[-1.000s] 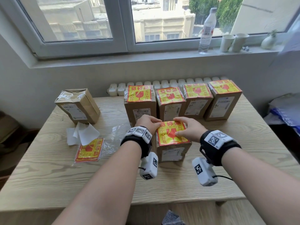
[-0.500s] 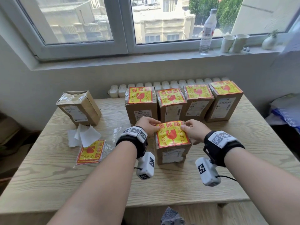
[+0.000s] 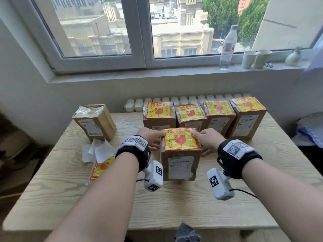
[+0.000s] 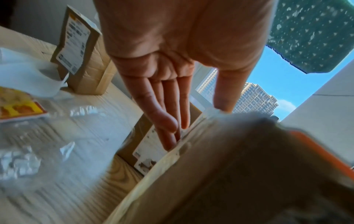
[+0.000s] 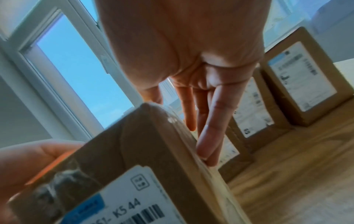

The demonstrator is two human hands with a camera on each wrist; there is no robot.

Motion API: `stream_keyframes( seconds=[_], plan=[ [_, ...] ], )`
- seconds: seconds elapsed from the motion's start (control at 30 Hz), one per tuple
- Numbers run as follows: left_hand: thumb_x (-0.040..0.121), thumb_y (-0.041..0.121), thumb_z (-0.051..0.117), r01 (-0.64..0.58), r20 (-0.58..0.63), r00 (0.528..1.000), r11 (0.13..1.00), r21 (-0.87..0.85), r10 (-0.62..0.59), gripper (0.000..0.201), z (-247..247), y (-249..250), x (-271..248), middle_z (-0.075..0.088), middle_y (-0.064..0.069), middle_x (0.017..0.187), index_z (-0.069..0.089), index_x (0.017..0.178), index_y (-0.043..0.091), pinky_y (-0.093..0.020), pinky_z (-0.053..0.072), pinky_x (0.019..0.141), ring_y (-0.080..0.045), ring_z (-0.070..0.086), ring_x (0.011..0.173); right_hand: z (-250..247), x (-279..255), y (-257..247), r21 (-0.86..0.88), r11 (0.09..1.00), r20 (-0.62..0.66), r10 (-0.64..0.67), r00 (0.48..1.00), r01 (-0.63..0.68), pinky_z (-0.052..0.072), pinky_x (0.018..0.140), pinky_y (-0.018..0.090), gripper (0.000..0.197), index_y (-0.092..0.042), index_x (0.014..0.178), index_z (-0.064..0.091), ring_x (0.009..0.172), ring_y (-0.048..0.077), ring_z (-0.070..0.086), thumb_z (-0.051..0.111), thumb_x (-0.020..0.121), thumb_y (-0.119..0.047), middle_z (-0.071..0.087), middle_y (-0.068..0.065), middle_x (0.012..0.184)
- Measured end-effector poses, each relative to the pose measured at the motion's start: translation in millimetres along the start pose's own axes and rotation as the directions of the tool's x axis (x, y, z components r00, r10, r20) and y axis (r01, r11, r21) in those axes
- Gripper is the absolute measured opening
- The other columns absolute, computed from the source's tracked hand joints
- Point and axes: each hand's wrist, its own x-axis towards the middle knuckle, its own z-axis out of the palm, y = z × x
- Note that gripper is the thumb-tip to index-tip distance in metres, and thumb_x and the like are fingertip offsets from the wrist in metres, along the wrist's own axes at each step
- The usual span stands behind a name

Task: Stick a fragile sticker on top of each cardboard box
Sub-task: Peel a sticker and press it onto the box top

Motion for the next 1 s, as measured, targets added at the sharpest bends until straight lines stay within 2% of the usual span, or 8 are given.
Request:
stream_keyframes(
  seconds=[0.13, 0.33, 0.5, 0.57, 0.67, 0.8, 0.9, 1.0],
  plan=[
    [0.085, 0.038, 0.068, -0.026, -0.065, 0.998, 0.999, -0.02, 0.025, 0.039, -45.0, 7.0, -8.0, 0.07, -0.011, 0.094, 0.064, 0.105, 0.005, -0.027, 0.052, 0.061, -0.018, 0.067, 0.071, 8.3, -5.2, -41.2, -0.035, 0.995, -0.004, -0.094, 0.996, 0.094, 0.062, 0.07, 0.036, 0.049, -0.007, 0.096, 0.065, 0.073, 0.021, 0.072, 0.047, 0.093, -0.053, 0.072, 0.011, 0.086],
    [0.083, 0.041, 0.069, -0.091, -0.225, 0.972, 0.993, -0.074, 0.072, 0.036, -113.0, 18.4, -20.8, 0.07, -0.01, 0.087, 0.065, 0.09, 0.006, -0.028, 0.055, 0.065, -0.018, 0.066, 0.068, 31.4, -5.8, -105.4, 0.023, 0.978, -0.013, -0.208, 0.978, 0.208, 0.061, 0.066, 0.035, 0.051, -0.003, 0.099, 0.062, 0.066, 0.022, 0.073, 0.05, 0.092, -0.052, 0.072, 0.013, 0.079],
    [0.08, 0.038, 0.074, -0.101, -0.28, 0.959, 0.979, -0.179, 0.047, 0.043, -157.6, 17.0, -23.0, 0.073, -0.015, 0.094, 0.065, 0.1, 0.002, -0.036, 0.06, 0.072, -0.024, 0.072, 0.08, 56.3, -1.3, -147.8, 0.032, 0.97, 0.007, -0.24, 0.971, 0.239, 0.062, 0.061, 0.036, 0.051, -0.002, 0.1, 0.061, 0.061, 0.024, 0.073, 0.05, 0.092, -0.052, 0.071, 0.015, 0.071],
    [0.079, 0.033, 0.076, -0.107, -0.268, 0.962, 0.971, -0.214, 0.047, 0.038, -171.1, 18.0, -23.1, 0.072, -0.016, 0.098, 0.064, 0.098, 0.003, -0.037, 0.061, 0.07, -0.025, 0.073, 0.082, 66.6, 3.0, -162.0, 0.047, 0.964, -0.003, -0.263, 0.965, 0.263, 0.062, 0.066, 0.039, 0.051, -0.002, 0.099, 0.062, 0.063, 0.025, 0.073, 0.051, 0.092, -0.051, 0.071, 0.015, 0.072],
    [0.08, 0.024, 0.076, -0.131, -0.261, 0.962, 0.969, -0.208, 0.074, 0.03, -191.6, 16.9, -19.2, 0.069, -0.014, 0.1, 0.065, 0.1, 0.005, -0.029, 0.059, 0.053, -0.021, 0.069, 0.075, 79.4, 9.6, -182.9, 0.039, 0.95, -0.008, -0.309, 0.951, 0.309, 0.061, 0.072, 0.042, 0.046, -0.005, 0.091, 0.062, 0.067, 0.026, 0.073, 0.054, 0.091, -0.05, 0.07, 0.013, 0.075],
    [0.079, 0.025, 0.077, -0.171, -0.294, 0.949, 0.969, -0.18, 0.113, 0.04, -217.7, 11.4, -0.4, 0.068, -0.012, 0.11, 0.067, 0.113, 0.008, -0.041, 0.06, 0.075, -0.025, 0.067, 0.096, 96.5, 22.4, -199.8, 0.071, 0.937, 0.001, -0.342, 0.94, 0.341, 0.06, 0.077, 0.042, 0.035, -0.011, 0.092, 0.059, 0.075, 0.025, 0.073, 0.057, 0.09, -0.046, 0.069, 0.011, 0.085],
    [0.08, 0.024, 0.076, -0.176, -0.279, 0.953, 0.967, -0.186, 0.119, 0.046, -228.9, 11.8, 14.9, 0.066, -0.011, 0.116, 0.063, 0.122, 0.008, -0.033, 0.058, 0.061, -0.025, 0.064, 0.105, 107.9, 32.5, -208.0, 0.107, 0.93, -0.049, -0.347, 0.936, 0.351, 0.06, 0.078, 0.042, 0.034, -0.007, 0.104, 0.06, 0.081, 0.025, 0.071, 0.059, 0.091, -0.039, 0.066, 0.007, 0.089],
    [0.082, 0.023, 0.074, -0.184, -0.265, 0.955, 0.968, -0.17, 0.135, 0.048, -230.2, 14.2, 30.8, 0.066, -0.01, 0.118, 0.059, 0.126, 0.01, -0.029, 0.056, 0.056, -0.02, 0.066, 0.095, 115.5, 42.3, -213.0, 0.102, 0.931, -0.083, -0.343, 0.936, 0.35, 0.06, 0.078, 0.041, 0.03, -0.007, 0.109, 0.061, 0.081, 0.022, 0.07, 0.058, 0.093, -0.033, 0.064, 0.001, 0.085]
  ],
)
